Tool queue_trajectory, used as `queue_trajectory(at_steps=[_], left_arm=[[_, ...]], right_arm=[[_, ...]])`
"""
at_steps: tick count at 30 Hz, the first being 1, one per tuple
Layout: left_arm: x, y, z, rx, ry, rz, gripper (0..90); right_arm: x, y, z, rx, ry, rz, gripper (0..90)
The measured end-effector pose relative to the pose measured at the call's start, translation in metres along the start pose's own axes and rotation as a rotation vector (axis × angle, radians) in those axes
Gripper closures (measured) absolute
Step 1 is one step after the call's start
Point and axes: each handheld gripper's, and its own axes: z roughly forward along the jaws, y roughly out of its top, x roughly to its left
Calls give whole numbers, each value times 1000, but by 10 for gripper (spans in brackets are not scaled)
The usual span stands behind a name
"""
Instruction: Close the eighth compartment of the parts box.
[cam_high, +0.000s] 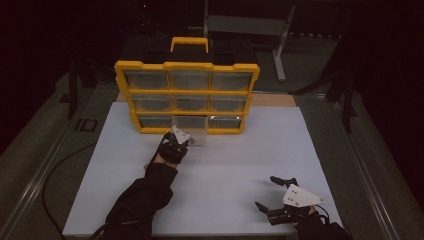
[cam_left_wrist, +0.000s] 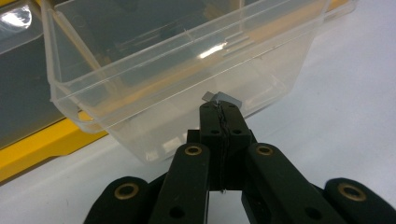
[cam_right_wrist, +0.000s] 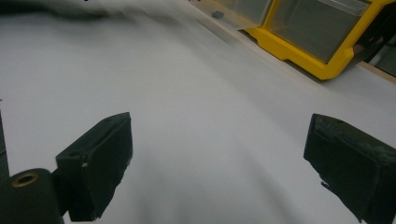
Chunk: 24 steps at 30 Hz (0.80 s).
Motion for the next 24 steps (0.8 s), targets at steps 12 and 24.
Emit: queue_trajectory(at_steps=[12, 24], left_arm=[[4, 5, 4, 5, 3, 5, 890], [8, 9, 8, 4, 7, 20, 890]], right_arm=[[0, 0, 0, 0, -1, 0, 81], [0, 0, 0, 1, -1, 1, 81]])
